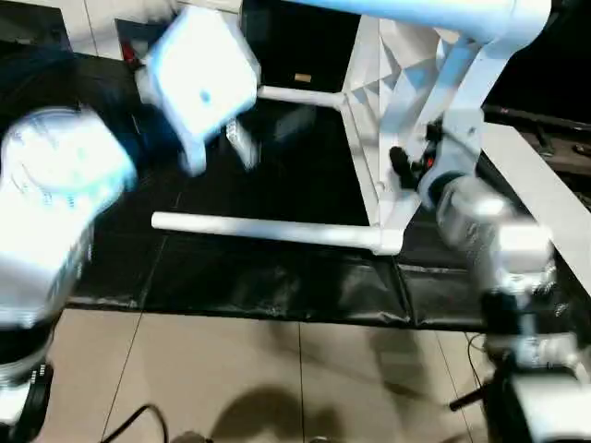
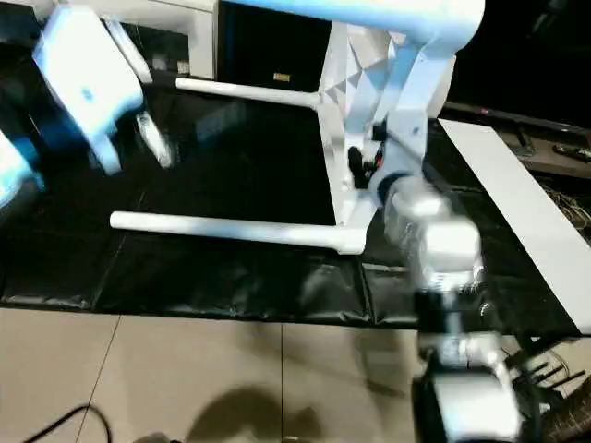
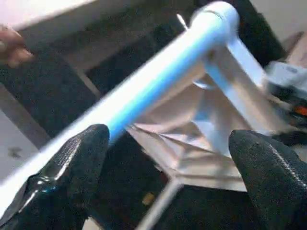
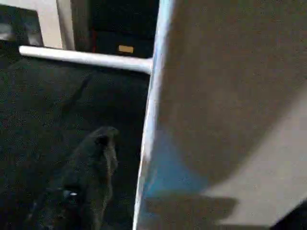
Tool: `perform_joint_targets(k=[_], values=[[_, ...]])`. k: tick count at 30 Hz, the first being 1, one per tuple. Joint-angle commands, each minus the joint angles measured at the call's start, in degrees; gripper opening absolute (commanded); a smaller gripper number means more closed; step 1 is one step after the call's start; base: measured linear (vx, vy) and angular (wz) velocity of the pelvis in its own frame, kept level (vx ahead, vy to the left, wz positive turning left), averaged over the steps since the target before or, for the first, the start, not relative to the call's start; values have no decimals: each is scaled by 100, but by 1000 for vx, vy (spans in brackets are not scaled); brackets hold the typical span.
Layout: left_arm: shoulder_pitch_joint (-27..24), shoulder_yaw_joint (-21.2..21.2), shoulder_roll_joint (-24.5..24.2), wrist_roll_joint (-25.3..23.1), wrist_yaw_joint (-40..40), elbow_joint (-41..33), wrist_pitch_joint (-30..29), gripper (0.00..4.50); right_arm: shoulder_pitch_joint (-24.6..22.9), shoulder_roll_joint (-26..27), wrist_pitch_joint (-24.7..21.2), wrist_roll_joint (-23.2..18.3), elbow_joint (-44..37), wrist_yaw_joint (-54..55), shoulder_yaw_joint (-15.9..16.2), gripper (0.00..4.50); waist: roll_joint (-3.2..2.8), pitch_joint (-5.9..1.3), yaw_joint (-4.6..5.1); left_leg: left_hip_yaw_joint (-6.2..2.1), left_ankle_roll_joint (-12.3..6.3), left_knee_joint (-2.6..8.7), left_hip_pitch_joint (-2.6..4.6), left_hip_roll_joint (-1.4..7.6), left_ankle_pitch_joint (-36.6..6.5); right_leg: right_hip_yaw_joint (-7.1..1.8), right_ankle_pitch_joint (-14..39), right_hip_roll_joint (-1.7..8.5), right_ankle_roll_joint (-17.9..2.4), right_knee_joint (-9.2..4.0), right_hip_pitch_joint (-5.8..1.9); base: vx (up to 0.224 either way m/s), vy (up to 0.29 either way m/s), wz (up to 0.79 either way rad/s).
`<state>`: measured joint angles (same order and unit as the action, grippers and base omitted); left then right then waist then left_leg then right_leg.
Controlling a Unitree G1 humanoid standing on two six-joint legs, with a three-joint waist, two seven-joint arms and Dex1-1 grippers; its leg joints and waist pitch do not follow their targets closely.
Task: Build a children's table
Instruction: Flip table
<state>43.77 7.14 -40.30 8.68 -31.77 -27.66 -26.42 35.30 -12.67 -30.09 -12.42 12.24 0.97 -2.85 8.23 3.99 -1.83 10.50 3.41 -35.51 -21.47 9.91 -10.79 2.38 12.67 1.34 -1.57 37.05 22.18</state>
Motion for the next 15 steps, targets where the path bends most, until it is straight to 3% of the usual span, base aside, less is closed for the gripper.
perform_joint_targets(k=[1, 5, 7, 11, 12, 13, 15], values=[[196, 247, -71, -414, -8, 266, 433, 450, -202, 68, 531, 164, 324, -8, 18, 370, -212, -392, 19, -131, 726, 379, 97, 335, -572, -351, 323, 568, -441, -378, -216, 0, 0, 0], [310, 346, -162, -742, 46, 511, 657, 450, -201, 167, 1018, 203, 754, -31, -43, 370, -297, -388, 10, -159, 750, 397, 103, 339, -816, -341, 574, 585, -533, -383, -220, 0, 0, 0], [456, 427, -270, -1163, 225, 910, 895, 450, -137, 238, 1643, 249, 1211, -149, -84, 370, -316, -387, 6, -153, 711, 386, 100, 334, -853, -347, 577, 594, -595, -383, -212, 0, 0, 0], [605, 484, -312, -1554, 392, 1266, 1133, 450, -53, 258, 2067, 291, 1606, -243, -121, 370, -330, -387, 2, -156, 641, 382, 94, 342, -795, -346, 450, 596, -686, -373, -225, 0, 0, 0], [726, 483, -244, -1726, 476, 1514, 1282, 450, 19, 281, 2368, 275, 1886, -283, -192, 344, -327, -391, -4, -150, 616, 379, 99, 340, -752, -347, 375, 597, -728, -364, -227, 0, 0, 0], [796, 490, -220, -1796, 505, 1632, 1362, 450, 54, 280, 2481, 279, 2001, -317, -190, 337, -371, -394, -15, -158, 610, 380, 102, 343, -739, -342, 309, 608, -780, -351, -231, 0, 0, 0], [951, 526, -173, -1930, 567, 1870, 1542, 450, 143, 270, 2749, 318, 2285, -380, -171, 325, -354, -405, -24, -152, 573, 375, 102, 343, -685, -336, 135, 609, -873, -338, -241, 0, 0, 0]])
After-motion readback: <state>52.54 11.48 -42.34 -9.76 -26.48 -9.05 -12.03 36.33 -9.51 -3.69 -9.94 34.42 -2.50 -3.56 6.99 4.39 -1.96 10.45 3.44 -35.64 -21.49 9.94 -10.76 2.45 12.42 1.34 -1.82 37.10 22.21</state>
